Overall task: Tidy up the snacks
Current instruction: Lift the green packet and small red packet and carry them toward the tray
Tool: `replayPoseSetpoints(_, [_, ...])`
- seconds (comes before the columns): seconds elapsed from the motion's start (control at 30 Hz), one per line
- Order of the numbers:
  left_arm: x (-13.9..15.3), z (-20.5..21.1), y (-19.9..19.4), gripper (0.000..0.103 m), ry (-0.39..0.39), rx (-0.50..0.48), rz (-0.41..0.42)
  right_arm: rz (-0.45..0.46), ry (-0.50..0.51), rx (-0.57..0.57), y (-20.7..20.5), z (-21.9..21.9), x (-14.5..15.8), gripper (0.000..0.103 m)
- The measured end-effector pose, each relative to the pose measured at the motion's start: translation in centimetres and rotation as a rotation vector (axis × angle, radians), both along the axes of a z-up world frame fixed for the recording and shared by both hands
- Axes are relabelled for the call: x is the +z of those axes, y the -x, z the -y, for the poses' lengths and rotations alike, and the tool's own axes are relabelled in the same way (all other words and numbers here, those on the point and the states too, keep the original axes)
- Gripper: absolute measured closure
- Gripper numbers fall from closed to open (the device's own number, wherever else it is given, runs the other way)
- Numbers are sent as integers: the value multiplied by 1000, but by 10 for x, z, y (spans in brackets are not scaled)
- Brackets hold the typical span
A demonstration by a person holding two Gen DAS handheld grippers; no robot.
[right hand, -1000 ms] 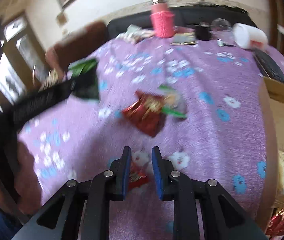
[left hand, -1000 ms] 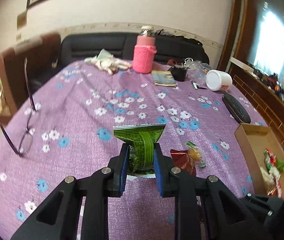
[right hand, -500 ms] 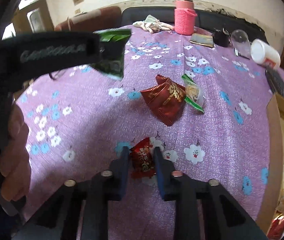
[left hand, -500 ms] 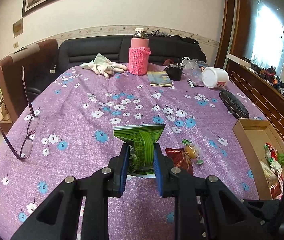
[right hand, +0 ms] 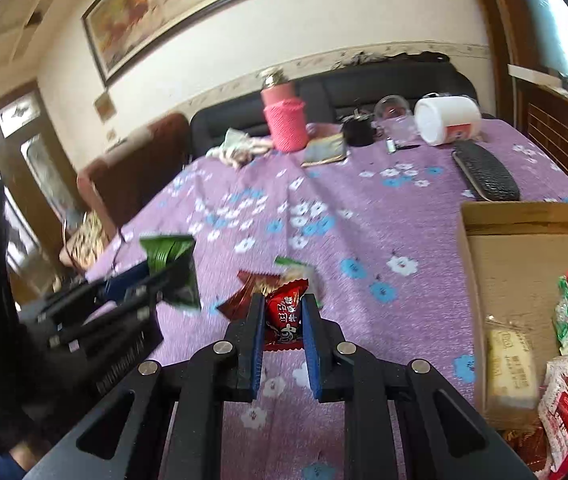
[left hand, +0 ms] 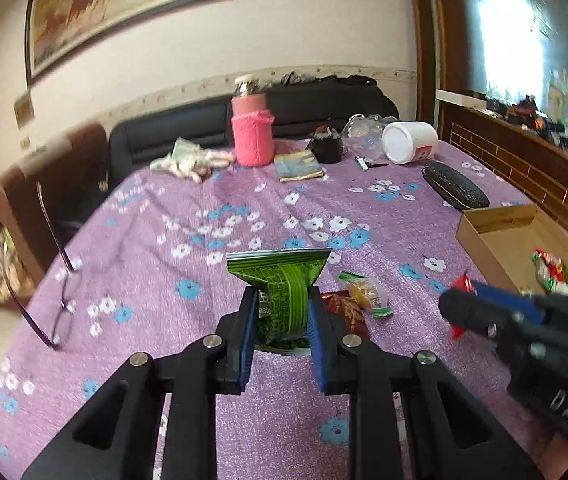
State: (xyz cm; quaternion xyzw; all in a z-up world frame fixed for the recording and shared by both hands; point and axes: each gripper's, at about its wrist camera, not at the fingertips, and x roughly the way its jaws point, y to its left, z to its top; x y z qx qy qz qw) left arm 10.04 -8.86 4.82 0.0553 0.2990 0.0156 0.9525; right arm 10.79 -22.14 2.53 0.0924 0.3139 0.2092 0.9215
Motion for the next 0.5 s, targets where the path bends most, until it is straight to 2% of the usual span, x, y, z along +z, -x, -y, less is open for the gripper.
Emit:
replayPoseSetpoints(0.27, [1, 19, 10, 80, -94, -31, 58, 9, -27, -16, 3, 4, 4, 84])
replayPoseSetpoints(0.5, [1, 23, 13, 80, -113, -40, 76, 12, -47, -28, 4, 10, 6, 84])
